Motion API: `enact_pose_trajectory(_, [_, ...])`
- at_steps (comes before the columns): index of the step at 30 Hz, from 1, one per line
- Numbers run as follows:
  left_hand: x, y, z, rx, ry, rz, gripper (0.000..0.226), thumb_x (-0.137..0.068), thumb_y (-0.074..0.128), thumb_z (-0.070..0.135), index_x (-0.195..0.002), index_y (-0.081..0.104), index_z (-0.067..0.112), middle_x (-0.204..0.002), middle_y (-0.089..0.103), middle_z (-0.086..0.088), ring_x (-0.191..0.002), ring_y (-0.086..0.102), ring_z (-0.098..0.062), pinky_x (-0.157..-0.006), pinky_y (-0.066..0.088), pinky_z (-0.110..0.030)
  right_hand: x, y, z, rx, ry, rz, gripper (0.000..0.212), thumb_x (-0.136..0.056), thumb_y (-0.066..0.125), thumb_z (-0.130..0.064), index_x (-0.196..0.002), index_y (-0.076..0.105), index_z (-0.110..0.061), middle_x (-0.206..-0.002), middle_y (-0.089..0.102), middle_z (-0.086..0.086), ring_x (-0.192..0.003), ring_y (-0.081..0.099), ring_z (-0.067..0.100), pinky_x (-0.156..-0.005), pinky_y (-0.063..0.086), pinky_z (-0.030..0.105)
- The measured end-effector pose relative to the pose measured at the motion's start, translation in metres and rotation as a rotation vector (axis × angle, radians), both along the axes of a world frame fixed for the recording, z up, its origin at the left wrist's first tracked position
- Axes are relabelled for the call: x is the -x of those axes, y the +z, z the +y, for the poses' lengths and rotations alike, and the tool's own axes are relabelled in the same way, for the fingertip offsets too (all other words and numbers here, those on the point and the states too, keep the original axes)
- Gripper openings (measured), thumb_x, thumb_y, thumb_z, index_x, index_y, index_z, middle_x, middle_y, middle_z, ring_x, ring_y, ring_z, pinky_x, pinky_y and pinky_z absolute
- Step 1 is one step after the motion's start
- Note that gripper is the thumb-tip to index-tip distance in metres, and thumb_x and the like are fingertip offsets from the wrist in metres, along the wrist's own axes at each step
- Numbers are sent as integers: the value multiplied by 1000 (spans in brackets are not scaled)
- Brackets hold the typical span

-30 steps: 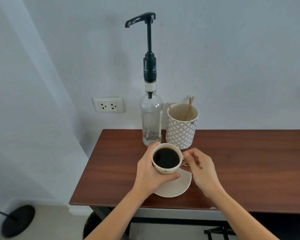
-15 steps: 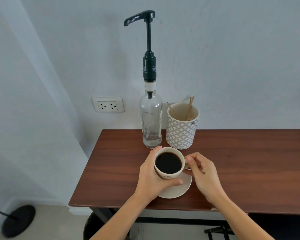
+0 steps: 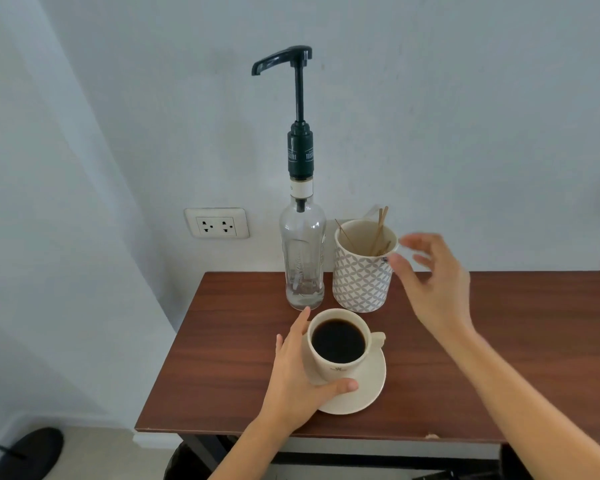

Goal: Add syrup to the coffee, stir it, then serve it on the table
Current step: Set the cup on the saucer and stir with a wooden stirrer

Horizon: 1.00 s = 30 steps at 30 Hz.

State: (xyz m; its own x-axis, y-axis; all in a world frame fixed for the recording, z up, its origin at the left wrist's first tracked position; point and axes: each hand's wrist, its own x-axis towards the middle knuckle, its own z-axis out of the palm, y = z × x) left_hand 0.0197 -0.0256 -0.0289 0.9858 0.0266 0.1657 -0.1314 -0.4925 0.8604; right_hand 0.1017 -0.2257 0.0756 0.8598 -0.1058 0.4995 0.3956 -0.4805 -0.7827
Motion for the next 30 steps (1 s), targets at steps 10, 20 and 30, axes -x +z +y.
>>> enact_pose_trajectory(10, [-2, -9, 6, 51, -7, 57, 115, -57, 83, 74, -152, 28, 41, -141, 47, 35, -139, 33, 13, -129, -6, -48, -71, 55, 22, 744, 212, 386, 36, -76, 84, -29, -104, 73, -11, -96, 63, 0, -98, 62, 20, -74, 44, 22])
enact_pose_trajectory(20, [-2, -8, 5, 48, -17, 63, 105, -58, 82, 74, -146, 33, 46, -137, 38, 52, -132, 27, 29, -126, -5, -43, -69, 64, 9, 447, 54, 92, 13, -78, 81, -13, -86, 73, -6, -71, 66, 3, -60, 59, 18, -66, 50, 26])
enact_pose_trajectory(30, [-2, -5, 4, 72, -17, 49, 104, -53, 76, 83, -142, 33, 52, -137, 43, 47, -136, 31, 20, -130, -1, -49, -69, 72, 4, -7, 72, 96, 10, -80, 80, -6, -86, 73, -3, -70, 74, 6, -59, 72, 11, -65, 62, 29])
